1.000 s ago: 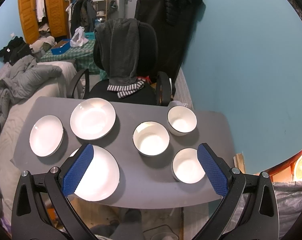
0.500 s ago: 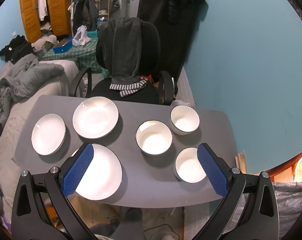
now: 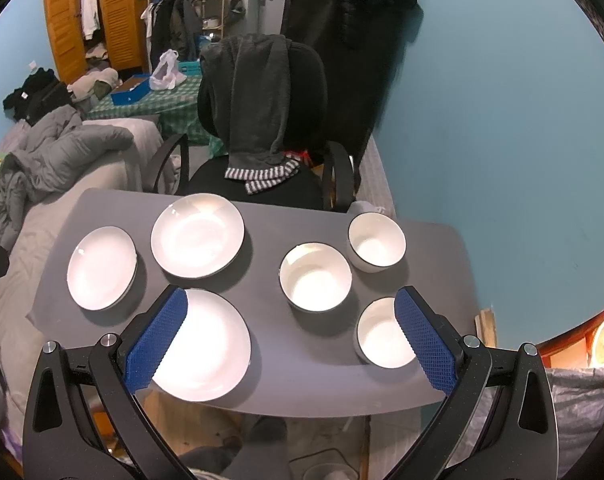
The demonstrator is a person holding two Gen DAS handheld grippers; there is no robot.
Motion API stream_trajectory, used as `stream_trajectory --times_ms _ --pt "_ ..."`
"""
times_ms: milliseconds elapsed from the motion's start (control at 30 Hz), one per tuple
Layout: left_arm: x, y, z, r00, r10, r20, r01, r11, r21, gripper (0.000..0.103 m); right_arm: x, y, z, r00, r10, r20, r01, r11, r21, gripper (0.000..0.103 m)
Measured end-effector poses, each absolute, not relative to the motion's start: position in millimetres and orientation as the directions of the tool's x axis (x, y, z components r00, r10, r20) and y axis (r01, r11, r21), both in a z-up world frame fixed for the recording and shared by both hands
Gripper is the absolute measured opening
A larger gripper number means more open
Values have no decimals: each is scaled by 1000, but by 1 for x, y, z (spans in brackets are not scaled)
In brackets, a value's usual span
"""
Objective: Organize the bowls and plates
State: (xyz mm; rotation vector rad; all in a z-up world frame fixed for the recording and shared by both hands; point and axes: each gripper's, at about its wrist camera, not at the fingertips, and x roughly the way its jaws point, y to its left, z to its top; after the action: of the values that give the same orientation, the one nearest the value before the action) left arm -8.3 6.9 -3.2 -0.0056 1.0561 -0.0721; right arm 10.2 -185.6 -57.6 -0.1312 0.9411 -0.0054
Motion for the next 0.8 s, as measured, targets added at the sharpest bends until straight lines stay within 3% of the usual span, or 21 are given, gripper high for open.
stream_trajectory --times_ms 467,567,800 --pt "-6 17 -18 488 -55 -871 40 998 -41 103 18 -175 -71 571 -5 -821 -128 987 -94 101" --pt "-6 21 -26 487 -67 -871 42 998 -54 97 25 -176 -78 548 24 -836 -153 986 -72 101" --pt "-3 25 -52 474 -40 -879 45 999 -22 96 35 -171 -93 534 45 -844 -195 978 -71 101"
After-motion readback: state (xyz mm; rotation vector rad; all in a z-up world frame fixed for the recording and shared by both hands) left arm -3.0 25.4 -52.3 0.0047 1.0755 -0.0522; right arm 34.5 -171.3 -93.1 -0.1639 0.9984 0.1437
